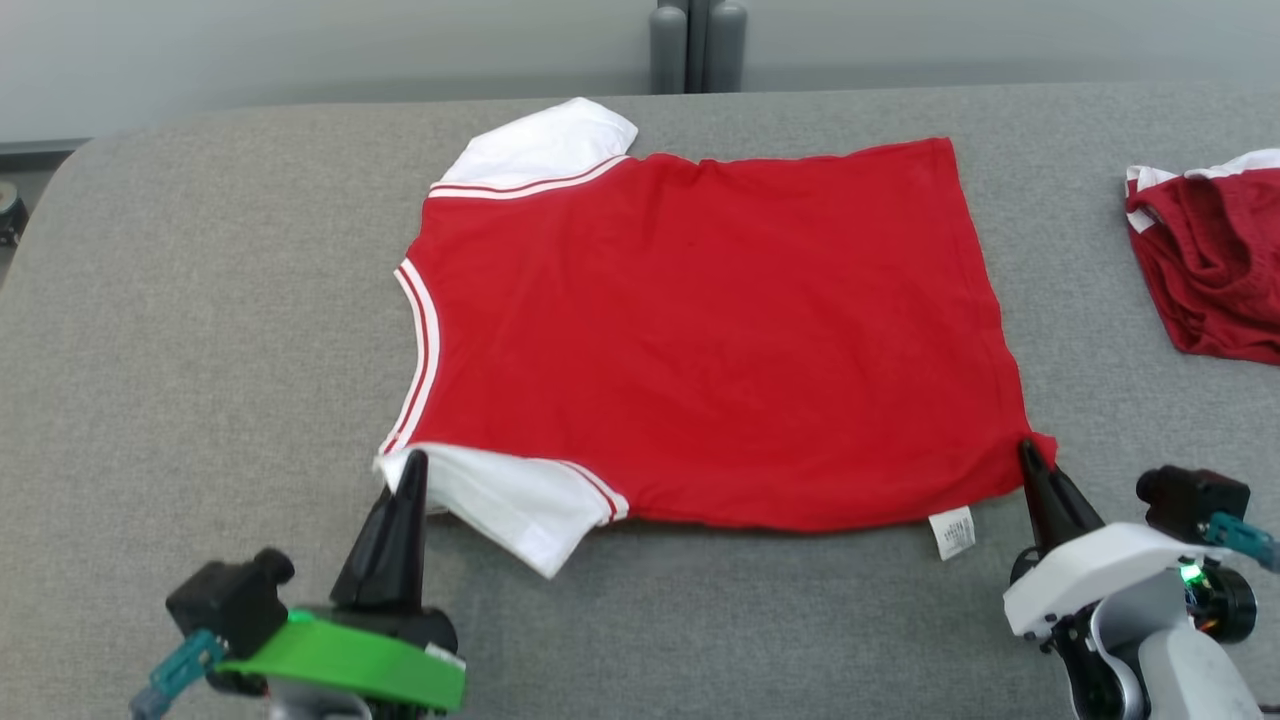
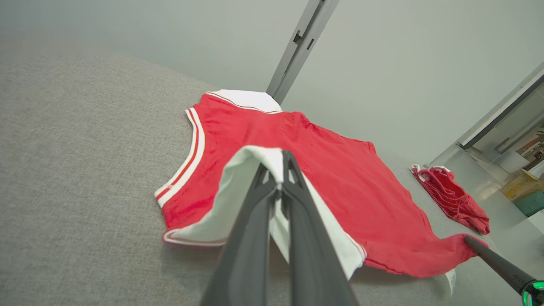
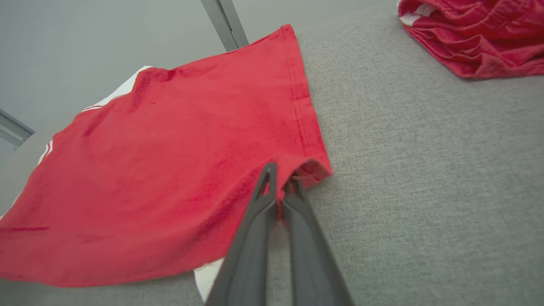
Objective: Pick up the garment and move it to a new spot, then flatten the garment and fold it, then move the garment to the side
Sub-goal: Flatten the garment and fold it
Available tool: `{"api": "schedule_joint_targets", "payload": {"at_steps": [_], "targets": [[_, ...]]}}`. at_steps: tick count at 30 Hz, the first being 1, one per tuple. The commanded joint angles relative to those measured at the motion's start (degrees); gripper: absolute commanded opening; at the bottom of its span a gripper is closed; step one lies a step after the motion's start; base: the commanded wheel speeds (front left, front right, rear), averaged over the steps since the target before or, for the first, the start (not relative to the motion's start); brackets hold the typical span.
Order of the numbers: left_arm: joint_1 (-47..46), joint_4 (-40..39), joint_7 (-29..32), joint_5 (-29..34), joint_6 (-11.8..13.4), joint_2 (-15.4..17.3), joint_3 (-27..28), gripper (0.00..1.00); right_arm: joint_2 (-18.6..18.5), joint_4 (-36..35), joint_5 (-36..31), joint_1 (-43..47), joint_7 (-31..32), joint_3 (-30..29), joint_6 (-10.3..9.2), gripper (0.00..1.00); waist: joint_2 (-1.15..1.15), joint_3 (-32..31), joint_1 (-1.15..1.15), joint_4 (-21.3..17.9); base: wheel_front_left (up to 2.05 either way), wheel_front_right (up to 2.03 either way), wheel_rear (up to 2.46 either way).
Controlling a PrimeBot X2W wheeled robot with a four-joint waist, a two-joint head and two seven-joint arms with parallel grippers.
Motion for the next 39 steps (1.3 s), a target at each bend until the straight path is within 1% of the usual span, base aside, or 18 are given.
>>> {"api": "schedule_joint_targets", "payload": {"at_steps": [1, 8, 10, 17, 23, 29, 30, 31, 32, 33, 34, 35, 36, 39], "targets": [[-2.5, 0.8, -0.3, 0.4, -0.5, -0.1, -0.2, 0.00, -0.2, 0.5, 0.2, -1.5, 0.4, 0.1, -0.03, 0.00, 0.00, 0.3, 0.00, 0.1, 0.00, 0.00, 0.00], [-13.6, 8.6, -0.8, 2.6, -1.8, -0.8, -1.7, 0.00, -0.2, 4.3, 1.3, -8.5, 1.3, -0.6, -0.03, 0.00, 0.00, 1.7, 0.00, 0.2, 0.00, 0.00, 0.00], [-16.9, 11.7, -1.2, 2.8, -2.1, -1.3, -2.0, 0.00, -0.3, 6.1, 2.0, -11.0, 1.0, -1.1, -0.04, 0.00, 0.00, 2.3, 0.00, 0.1, 0.00, 0.00, 0.00], [-27.3, 23.2, -2.8, 4.1, -2.9, -1.8, -2.6, 0.00, -0.2, 13.7, 0.4, -19.1, -1.2, -1.9, -0.03, 0.00, 0.00, 4.6, 0.00, -0.3, 0.00, 0.00, 0.00], [-33.7, 31.2, -4.2, 5.1, -3.4, -2.7, -3.7, 0.00, -0.2, 19.8, -0.8, -24.0, -3.7, -1.7, -0.04, 0.00, 0.00, 6.0, 0.00, -0.7, 0.00, 0.00, 0.00], [-38.1, 37.4, -4.9, 5.7, -3.7, -3.5, -5.2, 0.00, -0.2, 24.3, -1.2, -27.4, -6.0, -0.7, -0.04, 0.00, 0.00, 7.1, 0.00, -1.0, 0.00, 0.00, 0.00], [-38.6, 38.1, -5.0, 5.8, -3.7, -3.6, -5.5, 0.00, -0.2, 24.8, -1.1, -27.8, -6.5, -0.6, -0.04, 0.06, 0.00, 7.2, 0.00, -1.1, 0.00, 0.00, 0.00], [-39.2, 38.9, -5.1, 5.8, -3.7, -3.8, -5.7, 0.00, -0.2, 25.4, -0.7, -28.3, -7.0, -0.5, -0.03, 0.29, 0.00, 7.3, 0.00, -1.1, 0.00, 0.00, 0.00], [-39.7, 39.5, -5.2, 6.1, -3.7, -3.7, -6.1, 0.00, -0.2, 25.9, -0.6, -28.7, -7.5, -0.4, -0.04, 0.43, 0.00, 7.4, 0.00, -1.1, 0.00, 0.00, 0.00], [-40.1, 40.2, -5.2, 6.2, -3.7, -3.8, -6.3, 0.16, -0.2, 26.5, -0.8, -29.1, -8.4, -0.3, -0.04, 1.00, 0.00, 7.5, 0.00, -1.2, 0.00, 0.00, 0.00], [-40.5, 40.5, -5.2, 6.1, -3.7, -3.9, -6.7, 0.35, -0.2, 26.9, -0.8, -29.4, -8.9, -0.3, -0.04, 1.00, 0.00, 7.5, 0.00, -1.2, 0.00, 0.00, 0.00], [-41.0, 40.5, -5.2, 5.8, -3.7, -4.0, -7.0, 0.98, -0.2, 27.5, -0.8, -29.8, -9.5, -0.1, -0.04, 1.00, 0.00, 7.6, 0.00, -1.2, 0.00, 0.00, 0.00], [-41.3, 40.5, -5.2, 5.6, -3.7, -3.9, -7.4, 1.00, -0.2, 27.9, -0.7, -30.3, -10.1, 0.0, -0.04, 1.00, 0.00, 7.7, 0.00, -1.2, 0.00, 0.00, 0.00], [-41.8, 40.6, -5.2, 5.3, -3.7, -3.6, -7.5, 1.00, -0.2, 28.6, -1.2, -31.0, -11.6, 0.3, -0.03, 1.00, 0.00, 7.8, 0.00, -1.2, 0.00, 0.00, 0.00]]}}
